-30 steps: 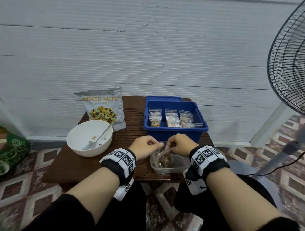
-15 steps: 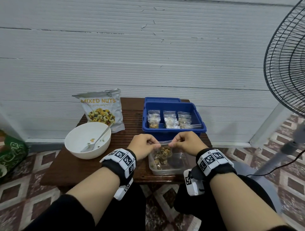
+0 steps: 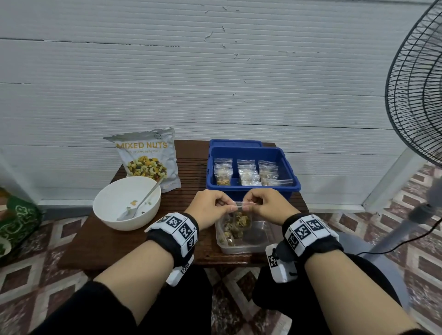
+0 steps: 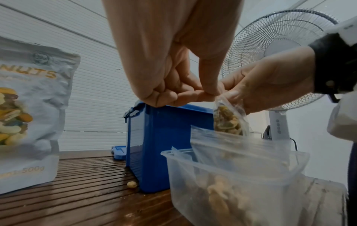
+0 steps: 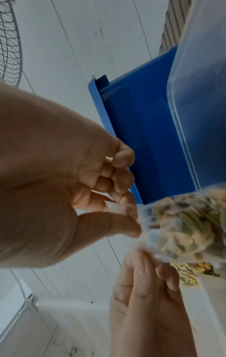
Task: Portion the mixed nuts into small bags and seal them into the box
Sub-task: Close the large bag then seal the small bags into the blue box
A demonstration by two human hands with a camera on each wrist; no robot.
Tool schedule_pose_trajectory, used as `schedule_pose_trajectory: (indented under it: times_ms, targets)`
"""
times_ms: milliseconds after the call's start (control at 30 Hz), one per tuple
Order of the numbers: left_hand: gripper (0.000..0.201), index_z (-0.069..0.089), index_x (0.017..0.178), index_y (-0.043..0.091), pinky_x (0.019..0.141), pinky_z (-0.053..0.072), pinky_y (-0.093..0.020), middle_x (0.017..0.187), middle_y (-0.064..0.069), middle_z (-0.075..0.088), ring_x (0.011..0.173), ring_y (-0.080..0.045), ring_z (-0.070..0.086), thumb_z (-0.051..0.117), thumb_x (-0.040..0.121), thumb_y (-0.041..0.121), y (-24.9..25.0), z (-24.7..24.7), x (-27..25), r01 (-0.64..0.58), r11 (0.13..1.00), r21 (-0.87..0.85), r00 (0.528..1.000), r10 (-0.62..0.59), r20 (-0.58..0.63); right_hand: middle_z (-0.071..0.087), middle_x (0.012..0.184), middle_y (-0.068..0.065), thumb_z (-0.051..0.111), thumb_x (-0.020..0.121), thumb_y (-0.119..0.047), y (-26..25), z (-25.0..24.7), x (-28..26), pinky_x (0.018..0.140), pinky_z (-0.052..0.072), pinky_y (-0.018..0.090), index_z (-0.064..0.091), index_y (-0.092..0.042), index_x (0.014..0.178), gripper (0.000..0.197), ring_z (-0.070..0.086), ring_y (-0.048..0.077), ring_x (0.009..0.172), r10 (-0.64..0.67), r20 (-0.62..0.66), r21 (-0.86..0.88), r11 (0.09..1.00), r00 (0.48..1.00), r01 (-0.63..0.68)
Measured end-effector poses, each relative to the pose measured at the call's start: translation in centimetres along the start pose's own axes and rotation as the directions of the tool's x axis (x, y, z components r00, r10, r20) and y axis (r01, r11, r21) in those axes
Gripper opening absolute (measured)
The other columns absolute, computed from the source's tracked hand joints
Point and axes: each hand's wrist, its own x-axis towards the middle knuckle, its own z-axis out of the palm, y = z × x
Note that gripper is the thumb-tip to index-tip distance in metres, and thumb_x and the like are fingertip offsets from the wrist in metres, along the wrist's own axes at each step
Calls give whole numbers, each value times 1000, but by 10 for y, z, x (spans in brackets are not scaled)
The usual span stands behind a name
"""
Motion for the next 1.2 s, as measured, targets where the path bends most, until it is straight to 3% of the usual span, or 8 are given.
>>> schedule_pose_trajectory:
  times_ms: [233, 367, 500, 633, 767, 867, 1067, 1200]
  targets:
    - [10, 73, 85, 23, 63, 41, -3, 80, 14, 67, 74, 5, 59, 72, 83, 33, 1, -8, -1, 18, 998, -52, 1000, -18, -9, 61, 73, -6, 71, 83, -11, -7, -7, 4, 71, 42, 21, 63, -15, 72, 14, 55, 6, 71, -16, 8, -54, 998, 1000, 16]
    - [29, 74, 76, 20, 65, 40, -15, 80, 6, 71, 80, -5, 62, 63, 87, 44, -14, -16, 1, 124, 992, 2, 992, -124, -25, 61, 73, -11, 71, 84, -13, -27, -33, 8, 66, 40, 15, 62, -18, 74, 14, 54, 0, 70, -59, -52, -63, 996, 997, 55]
    - [30, 73, 69, 21, 72, 45, -21, 81, 4, 73, 81, -8, 64, 62, 89, 41, -31, -19, 7, 213, 976, 45, 976, -214, 32, 60, 72, -12, 70, 85, -17, -62, -66, 24, 65, 40, 20, 62, -22, 74, 14, 53, 1, 69, -118, -106, -173, 980, 987, 99]
    - [17, 75, 83, 18, 67, 39, -12, 85, 11, 69, 86, -4, 60, 61, 90, 24, -43, -26, 18, 281, 960, -3, 960, -281, 14, 61, 78, -1, 68, 87, -20, -95, -86, 54, 64, 41, 19, 65, -14, 84, 7, 53, 11, 71, -149, -98, -308, 945, 984, 112]
    - [20, 66, 84, 23, 83, 48, -25, 87, 5, 70, 83, -9, 62, 49, 95, 19, -54, -33, 35, 315, 937, -152, 944, -326, -53, 55, 75, -10, 67, 88, -21, -105, -88, 99, 59, 36, 17, 61, -16, 89, 7, 50, 7, 71, -64, 53, -546, 834, 997, 82]
    - [20, 62, 93, 22, 73, 47, -24, 91, 3, 68, 77, -10, 62, 46, 99, 33, -57, -33, 47, 296, 911, -285, 941, -330, -77, 55, 78, -10, 68, 88, -23, -97, -74, 134, 70, 37, 24, 63, -19, 90, 7, 51, 10, 79, 30, 181, -678, 728, 983, 103]
    - [33, 60, 109, 25, 86, 47, -26, 103, 7, 64, 97, -10, 61, 51, 91, 53, -63, -32, 64, 261, 913, -314, 951, -299, -78, 63, 84, -6, 69, 86, -16, -65, -30, 193, 81, 49, 30, 68, -18, 92, 6, 58, 12, 83, 234, 417, -757, 624, 878, 193]
    - [34, 57, 116, 24, 95, 45, -25, 103, 12, 60, 103, -8, 57, 59, 90, 45, -67, -32, 72, 273, 901, -336, 949, -309, -57, 66, 81, -4, 71, 83, -14, -50, -10, 213, 64, 48, 24, 71, -17, 90, 7, 63, 15, 80, 322, 476, -773, 597, 818, 215]
